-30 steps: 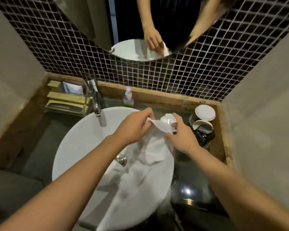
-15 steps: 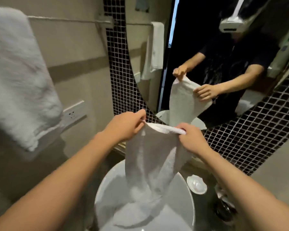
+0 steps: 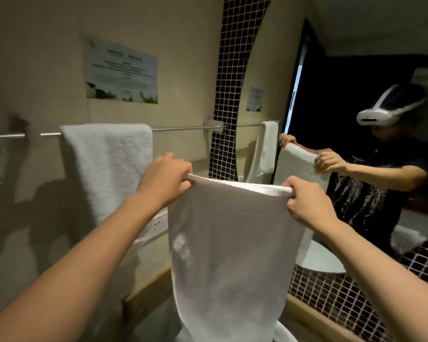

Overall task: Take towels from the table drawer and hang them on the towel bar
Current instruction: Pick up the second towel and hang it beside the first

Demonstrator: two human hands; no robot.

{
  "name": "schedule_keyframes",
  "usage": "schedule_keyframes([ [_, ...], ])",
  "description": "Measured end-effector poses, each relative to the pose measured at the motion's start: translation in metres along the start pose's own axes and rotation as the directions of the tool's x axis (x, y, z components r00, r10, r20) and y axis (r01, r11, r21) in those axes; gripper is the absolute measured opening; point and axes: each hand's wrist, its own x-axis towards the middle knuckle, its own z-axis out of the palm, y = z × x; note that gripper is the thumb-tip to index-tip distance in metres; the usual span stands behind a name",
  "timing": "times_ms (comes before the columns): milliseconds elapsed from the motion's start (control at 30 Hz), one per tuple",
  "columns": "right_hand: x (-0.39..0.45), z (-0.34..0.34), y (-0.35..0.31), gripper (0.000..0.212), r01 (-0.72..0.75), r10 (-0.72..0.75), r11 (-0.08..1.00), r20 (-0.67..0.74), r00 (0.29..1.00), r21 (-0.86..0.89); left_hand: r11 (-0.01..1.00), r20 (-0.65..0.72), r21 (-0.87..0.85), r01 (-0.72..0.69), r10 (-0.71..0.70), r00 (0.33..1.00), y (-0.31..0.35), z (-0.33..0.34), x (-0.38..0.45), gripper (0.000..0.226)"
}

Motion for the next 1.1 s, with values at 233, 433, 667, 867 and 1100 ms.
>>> schedule_keyframes([
  [233,0.028,-0.017,0.006,0.015,-0.008,0.053,0.978,-0.213,0.976,0.209,0.915,0.051,-0.321,0.243,-0.239,0.970,-0.042,-0.014,0.026,0.013],
  [433,0.037,-0.019,0.012,0.048,0.004,0.059,0.949,-0.189,0.980,0.316,0.915,0.243,-0.239,0.326,-0.269,0.932,-0.038,-0.021,0.031,0.030],
  [667,0.033,-0.012,-0.007,0.044,-0.061,0.061,0.960,0.007,0.998,0.274,0.548,0.785,-0.518,0.657,-0.002,0.620,0.004,-0.023,0.010,0.022],
  [867,0.016,-0.003,-0.062,0.049,0.108,-0.173,0.904,0.124,0.977,0.415,0.357,0.761,-0.611,0.707,0.016,0.649,0.060,-0.018,0.021,0.040],
  [1100,-0.007,-0.013,-0.086,0.047,0.313,-0.385,0.834,0.073,0.920,0.455,0.410,0.700,-0.620,0.668,-0.094,0.708,0.079,-0.032,0.021,0.023],
])
